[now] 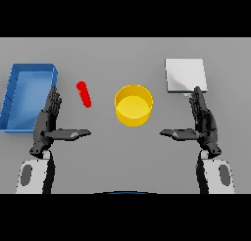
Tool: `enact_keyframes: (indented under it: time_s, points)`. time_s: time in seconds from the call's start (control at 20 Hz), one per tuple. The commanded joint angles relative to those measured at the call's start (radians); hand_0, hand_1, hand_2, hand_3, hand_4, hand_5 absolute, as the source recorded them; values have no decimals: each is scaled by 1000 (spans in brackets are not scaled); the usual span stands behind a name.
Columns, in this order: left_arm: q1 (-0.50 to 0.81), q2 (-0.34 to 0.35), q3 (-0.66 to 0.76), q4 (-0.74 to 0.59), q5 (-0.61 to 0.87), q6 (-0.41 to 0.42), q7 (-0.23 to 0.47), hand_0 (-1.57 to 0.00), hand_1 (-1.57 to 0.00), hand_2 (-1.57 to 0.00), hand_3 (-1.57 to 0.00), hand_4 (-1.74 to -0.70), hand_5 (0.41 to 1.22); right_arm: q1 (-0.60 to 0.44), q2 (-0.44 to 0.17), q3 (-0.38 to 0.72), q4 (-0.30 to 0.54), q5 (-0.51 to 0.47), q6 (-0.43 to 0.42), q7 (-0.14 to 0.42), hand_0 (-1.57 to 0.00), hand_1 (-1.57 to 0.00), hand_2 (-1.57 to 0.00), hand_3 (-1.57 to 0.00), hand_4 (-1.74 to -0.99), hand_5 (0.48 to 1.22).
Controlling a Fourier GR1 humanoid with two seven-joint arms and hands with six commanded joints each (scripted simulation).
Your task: Pick up the red beaker and tilt it to pour out 1 green nut into yellow bowl. Pick up the yellow bowl and place it on the metallic measuring scale.
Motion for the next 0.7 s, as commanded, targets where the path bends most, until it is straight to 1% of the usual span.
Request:
enact_keyframes:
  time_s: [0.0, 0.25, 0.3, 0.35, 0.4, 0.45, 0.55, 0.6, 0.65]
  points:
    - [3, -2, -2, -2, -1, 1, -2, 1, 1, 1, 1, -1141, 660, 0, 1, 1, 0, 0, -1, 0, 1, 1, 1, 1, -1071, 578]
    - [41, -20, -30, -32, -17, 4, -12, 1, 1, 1, 1, -1141, 660, 3, 9, 10, -11, 10, -11, 4, 1, 1, 1, 1, -1071, 578]
    - [81, 15, -68, -88, -68, -7, -30, 1, 1, 1, 1, -1141, 660, 30, -31, 53, -46, 120, -41, -59, 1, 1, 1, 1, -1071, 578]
    - [121, 33, -100, -141, -103, -15, -48, 1, 1, 1, 1, -1143, 660, 54, -45, 90, -72, 198, -61, -96, 1, 1, 1, 1, -1072, 577]
    - [144, 39, -124, -177, -132, -13, -31, 1, 1, 1, 1, -1144, 660, 73, -56, 110, -95, 243, -73, -107, 1, 1, 1, 1, -1066, 576]
    - [152, 50, -131, -199, -140, -18, -4, 1, 1, 1, 1, -1142, 662, 81, -63, 124, -106, 275, -80, -103, 1, 1, 1, 1, -1064, 577]
    - [163, 55, -150, -236, -152, -24, 31, 1, 1, 1, 1, -1136, 657, 96, -76, 124, -124, 278, -73, -105, 1, 1, 1, 1, -1084, 585]
    - [175, 53, -158, -243, -156, -27, 44, 1, 1, 1, 1, -1138, 655, 103, -64, 137, -128, 273, -64, -110, 1, 1, 1, 1, -1103, 592]
    - [164, 55, -155, -231, -161, -24, 68, 1, 1, 1, 1, -1139, 652, 94, -66, 135, -125, 269, -58, -93, 1, 1, 1, 1, -1118, 600]
